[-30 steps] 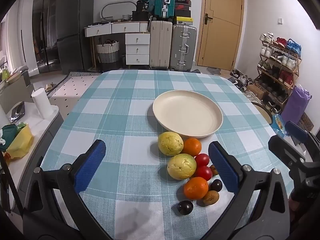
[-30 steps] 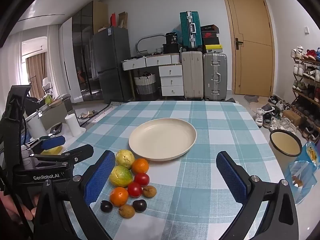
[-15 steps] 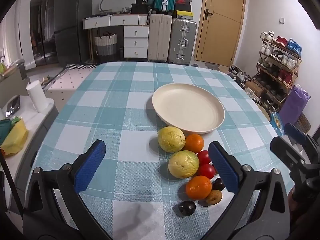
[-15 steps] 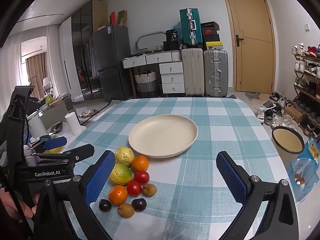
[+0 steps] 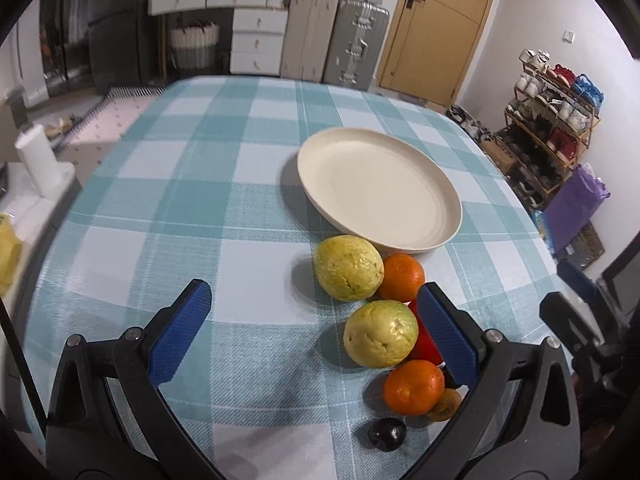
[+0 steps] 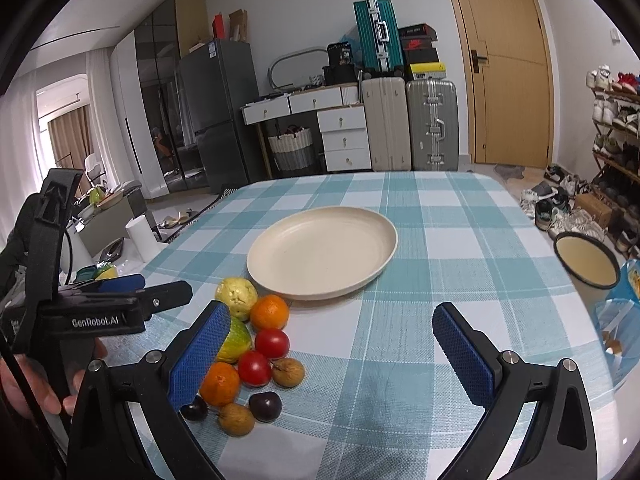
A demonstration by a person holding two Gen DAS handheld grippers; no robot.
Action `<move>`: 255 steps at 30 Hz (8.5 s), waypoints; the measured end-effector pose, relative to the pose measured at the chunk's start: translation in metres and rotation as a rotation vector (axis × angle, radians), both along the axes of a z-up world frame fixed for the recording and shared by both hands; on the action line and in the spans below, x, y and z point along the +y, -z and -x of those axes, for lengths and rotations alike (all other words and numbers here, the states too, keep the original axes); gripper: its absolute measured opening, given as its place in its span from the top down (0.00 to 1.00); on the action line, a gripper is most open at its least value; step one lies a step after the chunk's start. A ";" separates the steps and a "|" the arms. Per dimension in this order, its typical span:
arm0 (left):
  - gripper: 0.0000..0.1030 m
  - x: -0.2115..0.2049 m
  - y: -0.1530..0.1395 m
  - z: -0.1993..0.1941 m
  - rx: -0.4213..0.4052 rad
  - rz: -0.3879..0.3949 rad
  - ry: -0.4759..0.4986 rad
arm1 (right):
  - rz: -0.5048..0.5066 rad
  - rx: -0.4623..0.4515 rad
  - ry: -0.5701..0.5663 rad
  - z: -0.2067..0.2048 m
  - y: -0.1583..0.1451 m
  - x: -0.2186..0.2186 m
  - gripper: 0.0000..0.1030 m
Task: Organize fruits
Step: 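Move both tools toward the fruit cluster beside the cream plate, then grasp a yellow guava with the left tool while the right tool grasps another guava, then carry both guavas over the cream plate and release them onto it, then withdraw both tools from the plate back toward the remaining fruits, then grasp an orange with the left tool while the right tool grasps the other orange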
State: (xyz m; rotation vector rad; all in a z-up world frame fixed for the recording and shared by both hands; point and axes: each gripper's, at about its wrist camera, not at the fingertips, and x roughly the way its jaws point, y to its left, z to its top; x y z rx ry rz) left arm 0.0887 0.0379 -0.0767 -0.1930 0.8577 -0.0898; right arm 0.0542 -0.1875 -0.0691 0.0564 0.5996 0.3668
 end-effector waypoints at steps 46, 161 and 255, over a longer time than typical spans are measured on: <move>0.54 0.028 0.060 -0.117 0.193 0.501 0.176 | -0.099 0.105 -0.110 -0.044 0.027 0.012 0.00; 0.27 0.008 0.018 -0.276 0.278 0.472 0.179 | 0.020 0.144 -0.171 -0.228 0.033 0.046 0.24; 0.64 -0.030 0.040 0.016 0.233 0.265 0.398 | -0.022 0.070 -0.020 -0.002 0.005 -0.008 0.00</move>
